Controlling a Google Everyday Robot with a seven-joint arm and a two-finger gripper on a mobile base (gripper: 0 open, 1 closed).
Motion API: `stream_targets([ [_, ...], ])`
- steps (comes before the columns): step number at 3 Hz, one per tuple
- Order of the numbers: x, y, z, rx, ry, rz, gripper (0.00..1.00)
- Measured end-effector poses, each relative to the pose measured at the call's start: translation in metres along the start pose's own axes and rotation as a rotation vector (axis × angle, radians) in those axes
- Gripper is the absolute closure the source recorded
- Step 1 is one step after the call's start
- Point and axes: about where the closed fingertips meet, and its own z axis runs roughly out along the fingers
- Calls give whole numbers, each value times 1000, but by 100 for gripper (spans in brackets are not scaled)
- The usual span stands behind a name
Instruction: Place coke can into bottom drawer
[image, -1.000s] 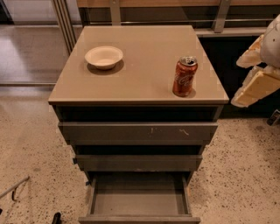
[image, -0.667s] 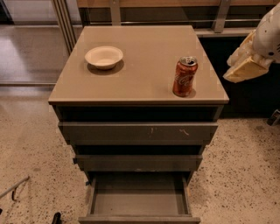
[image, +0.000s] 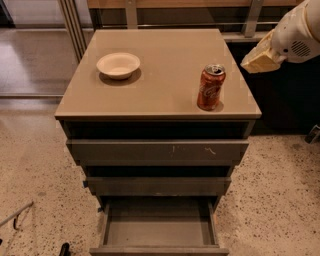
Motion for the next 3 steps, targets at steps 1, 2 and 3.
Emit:
stream_targets([
  [1,0,0,0,0,0,0,100],
  [2,3,7,9,-35,-26,33,81],
  [3,0,14,26,-74,-59,72,58],
])
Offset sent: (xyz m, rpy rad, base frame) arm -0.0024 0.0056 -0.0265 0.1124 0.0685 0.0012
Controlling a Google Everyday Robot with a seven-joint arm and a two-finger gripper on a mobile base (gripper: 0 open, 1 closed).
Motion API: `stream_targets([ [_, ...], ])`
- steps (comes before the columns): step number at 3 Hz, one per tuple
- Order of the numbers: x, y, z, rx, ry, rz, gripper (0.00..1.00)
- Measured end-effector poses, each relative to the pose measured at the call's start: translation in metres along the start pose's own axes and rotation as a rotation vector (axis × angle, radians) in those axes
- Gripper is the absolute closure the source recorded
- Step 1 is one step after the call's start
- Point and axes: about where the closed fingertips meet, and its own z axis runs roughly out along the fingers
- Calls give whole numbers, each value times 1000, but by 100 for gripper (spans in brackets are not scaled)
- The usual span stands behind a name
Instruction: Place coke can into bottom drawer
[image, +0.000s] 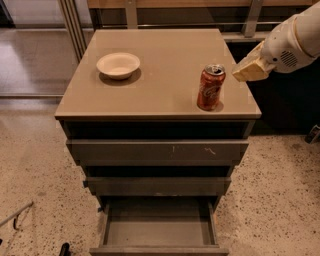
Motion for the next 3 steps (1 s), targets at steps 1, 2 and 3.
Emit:
stream_targets([
  [1,-2,4,15,-29,-22,29,35],
  [2,-2,5,26,-45,-32,47,16],
  [3,-3,4,36,-54,-40,61,15],
])
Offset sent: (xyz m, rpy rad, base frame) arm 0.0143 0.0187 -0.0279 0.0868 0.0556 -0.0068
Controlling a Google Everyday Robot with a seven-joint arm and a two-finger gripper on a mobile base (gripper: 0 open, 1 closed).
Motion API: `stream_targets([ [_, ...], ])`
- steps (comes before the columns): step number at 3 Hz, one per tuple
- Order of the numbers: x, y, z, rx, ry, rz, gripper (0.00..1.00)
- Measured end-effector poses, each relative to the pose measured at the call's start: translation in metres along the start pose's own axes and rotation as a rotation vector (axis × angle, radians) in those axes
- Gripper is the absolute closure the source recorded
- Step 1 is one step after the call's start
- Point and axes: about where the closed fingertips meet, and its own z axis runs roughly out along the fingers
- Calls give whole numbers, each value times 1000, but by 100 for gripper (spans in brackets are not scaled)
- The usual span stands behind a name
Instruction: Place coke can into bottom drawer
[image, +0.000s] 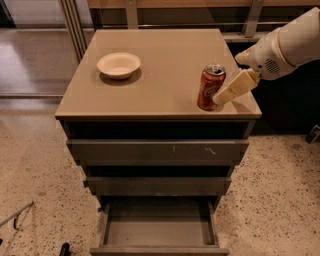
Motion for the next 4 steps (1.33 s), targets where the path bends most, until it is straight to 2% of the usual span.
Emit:
stream_targets([
  [3,-18,-9,64,-42,-63,27,14],
  [4,-18,-9,64,-42,-63,27,36],
])
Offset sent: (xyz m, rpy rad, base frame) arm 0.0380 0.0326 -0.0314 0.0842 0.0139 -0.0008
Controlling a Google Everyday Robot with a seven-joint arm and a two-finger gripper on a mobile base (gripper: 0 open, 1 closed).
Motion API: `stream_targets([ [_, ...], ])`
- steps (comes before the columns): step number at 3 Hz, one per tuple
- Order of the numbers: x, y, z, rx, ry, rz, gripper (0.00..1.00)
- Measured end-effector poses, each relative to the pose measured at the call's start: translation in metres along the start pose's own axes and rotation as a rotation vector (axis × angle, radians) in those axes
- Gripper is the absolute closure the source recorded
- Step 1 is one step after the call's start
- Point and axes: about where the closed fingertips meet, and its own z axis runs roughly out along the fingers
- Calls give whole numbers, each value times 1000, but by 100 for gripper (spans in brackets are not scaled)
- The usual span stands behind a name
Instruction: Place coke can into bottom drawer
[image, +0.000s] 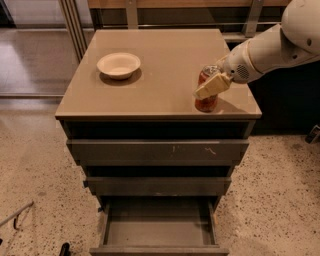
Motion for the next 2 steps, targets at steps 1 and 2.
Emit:
stream_targets([
  [1,0,0,0,0,0,0,60],
  [2,0,0,0,0,0,0,83],
])
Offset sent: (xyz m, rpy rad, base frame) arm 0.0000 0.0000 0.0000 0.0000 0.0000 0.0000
